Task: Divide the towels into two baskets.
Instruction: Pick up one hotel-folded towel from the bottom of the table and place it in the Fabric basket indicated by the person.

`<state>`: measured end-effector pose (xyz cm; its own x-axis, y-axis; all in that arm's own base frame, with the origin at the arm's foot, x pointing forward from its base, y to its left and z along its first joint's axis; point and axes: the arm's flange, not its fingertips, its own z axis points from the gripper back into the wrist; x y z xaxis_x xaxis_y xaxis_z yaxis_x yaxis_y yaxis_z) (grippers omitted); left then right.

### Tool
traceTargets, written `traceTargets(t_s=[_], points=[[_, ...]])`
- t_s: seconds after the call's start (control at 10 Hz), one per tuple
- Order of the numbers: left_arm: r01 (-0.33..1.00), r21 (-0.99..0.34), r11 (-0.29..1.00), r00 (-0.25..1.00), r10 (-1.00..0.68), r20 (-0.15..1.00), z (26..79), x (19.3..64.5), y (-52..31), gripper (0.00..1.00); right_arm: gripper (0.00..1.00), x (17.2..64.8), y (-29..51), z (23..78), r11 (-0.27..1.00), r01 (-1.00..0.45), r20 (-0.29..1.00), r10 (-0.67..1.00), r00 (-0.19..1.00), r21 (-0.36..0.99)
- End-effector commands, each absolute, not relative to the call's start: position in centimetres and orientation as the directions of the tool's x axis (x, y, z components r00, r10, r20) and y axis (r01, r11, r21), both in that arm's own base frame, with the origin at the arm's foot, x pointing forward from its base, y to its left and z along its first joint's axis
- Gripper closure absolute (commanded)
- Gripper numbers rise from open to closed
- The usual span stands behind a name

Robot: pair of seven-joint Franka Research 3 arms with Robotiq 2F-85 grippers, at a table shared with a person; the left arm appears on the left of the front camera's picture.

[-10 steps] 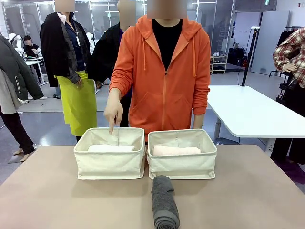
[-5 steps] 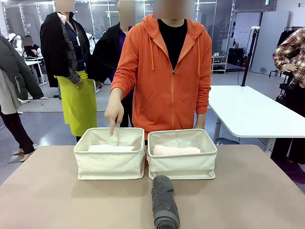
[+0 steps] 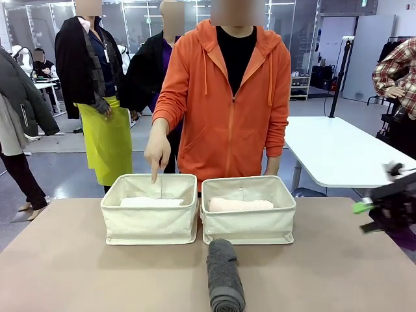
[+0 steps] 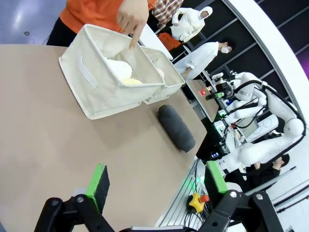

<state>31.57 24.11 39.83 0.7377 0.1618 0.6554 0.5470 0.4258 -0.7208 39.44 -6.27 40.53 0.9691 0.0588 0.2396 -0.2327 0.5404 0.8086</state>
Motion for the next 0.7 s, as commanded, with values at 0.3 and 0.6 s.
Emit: traceTargets(t_s=[0.3, 0.6], points=[[0.546, -0.721, 0.427, 0.737, 0.165, 0.655, 40.3, 31.3, 24.2, 0.0, 0.0, 39.2, 9.7, 39.8, 0.711, -0.134, 0.153, 0.037, 0.987, 0.69], [0.546, -0.721, 0.427, 0.737, 0.165, 0.655, 40.3, 31.3, 24.2, 0.0, 0.0, 38.5, 17.6, 38.6, 0.787, -0.061, 0.116, -0.014, 0.993, 0.614]])
